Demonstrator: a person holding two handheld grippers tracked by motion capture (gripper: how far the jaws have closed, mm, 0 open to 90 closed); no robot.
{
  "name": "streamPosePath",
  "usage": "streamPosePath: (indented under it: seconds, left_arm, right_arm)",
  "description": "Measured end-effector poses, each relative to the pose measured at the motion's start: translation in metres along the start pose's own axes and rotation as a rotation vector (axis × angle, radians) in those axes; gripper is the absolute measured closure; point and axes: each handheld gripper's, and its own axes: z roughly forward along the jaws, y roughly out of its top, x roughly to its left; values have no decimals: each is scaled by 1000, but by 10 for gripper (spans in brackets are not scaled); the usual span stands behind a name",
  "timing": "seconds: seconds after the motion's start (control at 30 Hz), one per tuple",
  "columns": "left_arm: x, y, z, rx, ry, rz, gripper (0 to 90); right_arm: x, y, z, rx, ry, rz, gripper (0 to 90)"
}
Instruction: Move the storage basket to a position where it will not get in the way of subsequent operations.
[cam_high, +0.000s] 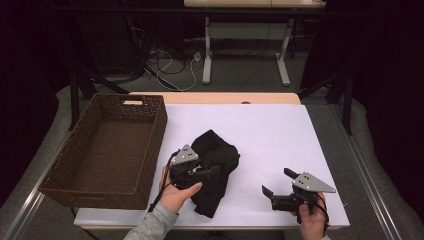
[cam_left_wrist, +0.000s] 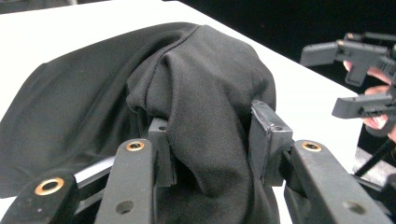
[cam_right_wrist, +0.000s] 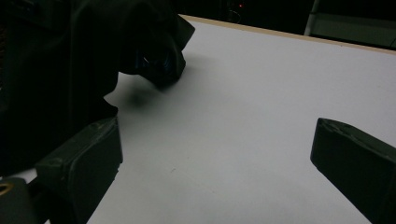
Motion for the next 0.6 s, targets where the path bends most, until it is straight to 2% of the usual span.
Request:
streamPosePath:
  seconds: [0.17,0.37,0.43,0.6]
  left_arm:
    - [-3,-8,16,27,-32,-2,587]
    - [-6,-15,30,56,-61,-24,585]
    - [-6,-17,34,69,-59,-18,583]
    - [-6,-26,43,96,-56,-44,579]
  right_arm:
    - [0,0,1,1,1,7,18]
    - [0,0,2,5,4,3,18]
    - [0,-1,2,3,3,3,18]
    - [0,-1,2,5,2,7,18]
